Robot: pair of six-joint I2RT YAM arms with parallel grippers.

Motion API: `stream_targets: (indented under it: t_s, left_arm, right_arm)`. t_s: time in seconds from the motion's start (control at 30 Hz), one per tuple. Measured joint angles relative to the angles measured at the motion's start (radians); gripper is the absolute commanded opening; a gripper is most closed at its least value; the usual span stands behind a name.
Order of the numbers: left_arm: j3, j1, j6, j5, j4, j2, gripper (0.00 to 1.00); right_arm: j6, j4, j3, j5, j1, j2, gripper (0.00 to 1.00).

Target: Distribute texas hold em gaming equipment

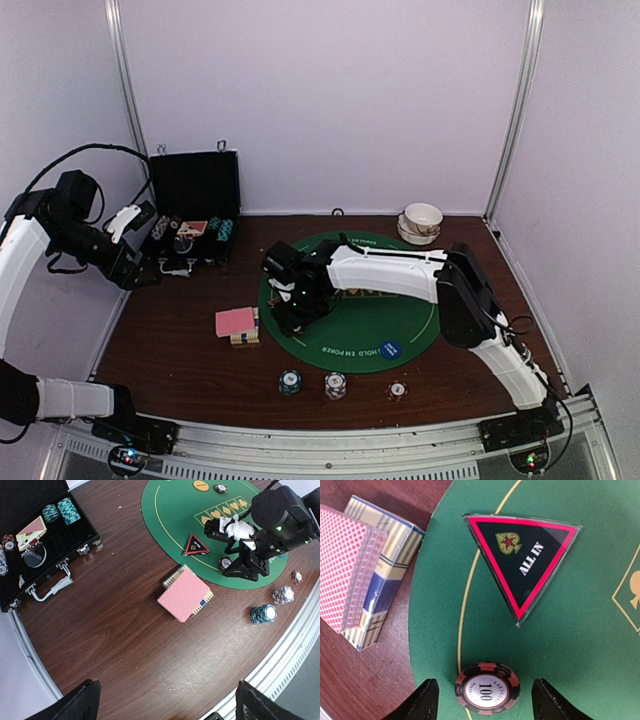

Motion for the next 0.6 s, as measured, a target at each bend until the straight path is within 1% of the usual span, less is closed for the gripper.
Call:
stream_targets:
  t_s: [0.13,0.23,0.3,0.47,0.6]
  left_arm:
    - [0.0,0.0,0.0,0.0,0.0,0.0,0.98]
    - [0.0,0.0,0.0,0.001,0.0,0.0,0.97]
    - [0.0,0.0,0.0,0.001,0.0,0.0,0.97]
    - [0.0,0.0,0.0,0.005,-0.002,0.0,0.98]
    - [0.0,0.0,0.0,0.007,-0.004,0.0,0.98]
  right_arm:
    - [-0.009,-0.014,0.001,0.008,-0.002,-0.01,0.66]
    - [-0.018,-0.024,-0.048,0.018,-0.002,-0.063,0.67]
    - [-0.018,-0.013,-0.121,0.023,-0.002,-0.133,0.69]
    - [-0.006,-0.008,-0.384,0.04,-0.002,-0.395,0.75]
    - [0.03,0.0,-0.621,0.058,-0.002,-0.608,0.77]
